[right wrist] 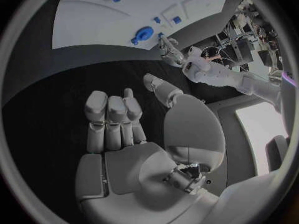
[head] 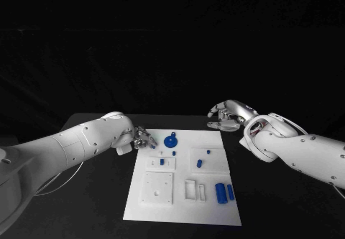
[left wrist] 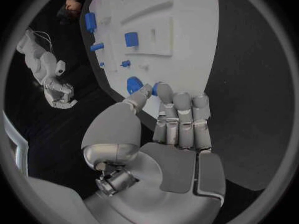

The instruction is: Assemble the parts on the task board

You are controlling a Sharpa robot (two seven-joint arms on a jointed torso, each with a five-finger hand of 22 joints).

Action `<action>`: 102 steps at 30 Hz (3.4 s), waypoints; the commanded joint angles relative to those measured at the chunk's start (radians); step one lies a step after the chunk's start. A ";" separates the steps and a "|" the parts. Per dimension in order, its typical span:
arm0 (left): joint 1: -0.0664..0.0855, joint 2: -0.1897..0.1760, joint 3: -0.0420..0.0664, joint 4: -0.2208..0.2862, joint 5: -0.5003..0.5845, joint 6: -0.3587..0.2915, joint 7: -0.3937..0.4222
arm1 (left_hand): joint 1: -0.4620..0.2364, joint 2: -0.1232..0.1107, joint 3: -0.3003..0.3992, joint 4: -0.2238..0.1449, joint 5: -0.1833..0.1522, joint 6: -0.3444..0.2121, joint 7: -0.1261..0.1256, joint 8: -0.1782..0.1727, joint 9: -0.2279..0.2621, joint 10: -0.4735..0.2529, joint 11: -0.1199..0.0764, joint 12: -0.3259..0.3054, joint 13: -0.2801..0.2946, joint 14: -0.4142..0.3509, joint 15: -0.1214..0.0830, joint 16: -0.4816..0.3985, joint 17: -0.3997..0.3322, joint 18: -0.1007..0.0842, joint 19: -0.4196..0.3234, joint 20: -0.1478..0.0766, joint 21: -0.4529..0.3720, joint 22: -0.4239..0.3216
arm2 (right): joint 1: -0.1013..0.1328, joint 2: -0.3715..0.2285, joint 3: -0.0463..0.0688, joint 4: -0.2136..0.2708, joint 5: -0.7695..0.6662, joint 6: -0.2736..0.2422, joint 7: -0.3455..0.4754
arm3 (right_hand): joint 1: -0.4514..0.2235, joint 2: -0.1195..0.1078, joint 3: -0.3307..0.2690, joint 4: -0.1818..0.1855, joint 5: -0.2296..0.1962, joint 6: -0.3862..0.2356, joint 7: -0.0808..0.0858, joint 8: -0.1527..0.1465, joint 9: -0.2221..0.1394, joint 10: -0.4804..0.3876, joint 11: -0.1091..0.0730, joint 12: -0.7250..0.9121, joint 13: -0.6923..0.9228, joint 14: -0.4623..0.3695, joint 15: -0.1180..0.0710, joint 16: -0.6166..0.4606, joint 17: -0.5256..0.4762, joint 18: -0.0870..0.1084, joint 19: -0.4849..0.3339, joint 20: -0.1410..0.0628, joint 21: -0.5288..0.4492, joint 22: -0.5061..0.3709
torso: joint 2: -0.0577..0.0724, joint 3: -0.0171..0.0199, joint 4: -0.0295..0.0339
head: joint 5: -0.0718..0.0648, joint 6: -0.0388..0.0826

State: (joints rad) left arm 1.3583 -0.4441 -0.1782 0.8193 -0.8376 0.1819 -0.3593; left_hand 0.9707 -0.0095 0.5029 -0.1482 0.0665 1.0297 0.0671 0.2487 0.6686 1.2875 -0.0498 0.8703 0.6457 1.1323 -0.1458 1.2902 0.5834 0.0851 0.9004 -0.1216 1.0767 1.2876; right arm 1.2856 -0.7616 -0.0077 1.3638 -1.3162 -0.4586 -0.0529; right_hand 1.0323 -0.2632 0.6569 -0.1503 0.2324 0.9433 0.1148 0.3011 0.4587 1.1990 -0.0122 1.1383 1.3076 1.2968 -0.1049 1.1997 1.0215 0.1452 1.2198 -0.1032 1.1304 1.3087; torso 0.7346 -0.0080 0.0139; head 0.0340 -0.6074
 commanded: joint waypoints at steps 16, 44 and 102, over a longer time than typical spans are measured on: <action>-0.005 -0.019 -0.002 0.027 0.008 -0.067 0.004 | -0.035 0.078 0.030 -0.095 0.157 0.064 -0.015 0.026 -0.009 0.030 -0.009 0.000 -0.008 0.023 -0.012 0.020 -0.007 -0.024 0.008 -0.117 0.000 0.008 | 0.000 -0.002 0.000 0.001 -0.003 0.010 0.007 | 0.002 0.006 -0.006 0.002 0.008 0.012 0.002 0.000 0.002 -0.022 0.016 -0.002 0.026 0.009 -0.001 -0.004 0.002 0.117 0.000 -0.009 -0.007 0.008 | -0.001 0.0005 0.0007 | 0.006 0.003; 0.009 -0.259 -0.011 0.444 0.003 -0.250 0.003 | -0.111 0.054 0.047 -0.143 0.461 0.167 -0.061 0.078 0.005 0.121 -0.056 0.051 0.016 0.113 -0.056 0.088 0.011 -0.004 0.086 -0.143 0.054 0.028 | 0.000 -0.011 0.000 -0.002 0.000 0.015 0.008 | 0.005 0.006 -0.005 0.001 0.019 0.013 0.001 0.000 0.002 -0.023 0.016 -0.003 0.025 0.009 -0.001 -0.005 0.003 0.117 0.000 -0.010 -0.008 0.008 | -0.005 0.0020 0.0102 | 0.014 0.003; -0.029 -0.264 -0.064 0.521 -0.168 -0.276 -0.042 | -0.119 0.042 0.051 -0.141 0.517 0.206 -0.079 0.102 0.012 0.121 -0.073 0.112 0.048 0.129 -0.074 0.138 0.027 0.008 0.110 -0.151 0.082 0.033 | 0.000 -0.015 0.000 -0.001 0.002 0.027 0.007 | 0.002 0.006 -0.009 0.002 0.036 0.013 0.001 0.000 0.003 -0.026 0.016 -0.006 0.023 0.009 -0.001 -0.006 0.004 0.117 0.001 -0.010 -0.009 0.009 | -0.003 0.0023 0.0080 | 0.022 -0.009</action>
State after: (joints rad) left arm 1.3330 -0.7073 -0.2398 1.3378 -0.9969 -0.1205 -0.3881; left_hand 0.8512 0.0220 0.5179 -0.2620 0.5761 1.1740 0.0345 0.2939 0.6804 1.3691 -0.0772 0.9750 0.6925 1.2026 -0.1521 1.4213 0.6087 0.0795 1.0083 -0.1571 1.1538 1.3074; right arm 1.2856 -0.7763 -0.0080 1.3617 -1.3127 -0.4436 -0.0526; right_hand 1.0323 -0.2632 0.6541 -0.1475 0.2635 0.9460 0.1121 0.3011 0.4604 1.1931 -0.0114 1.1345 1.3076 1.2970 -0.1051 1.1997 1.0246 0.1451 1.2182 -0.1051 1.1268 1.3087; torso 0.7308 -0.0053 0.0215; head 0.0558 -0.6164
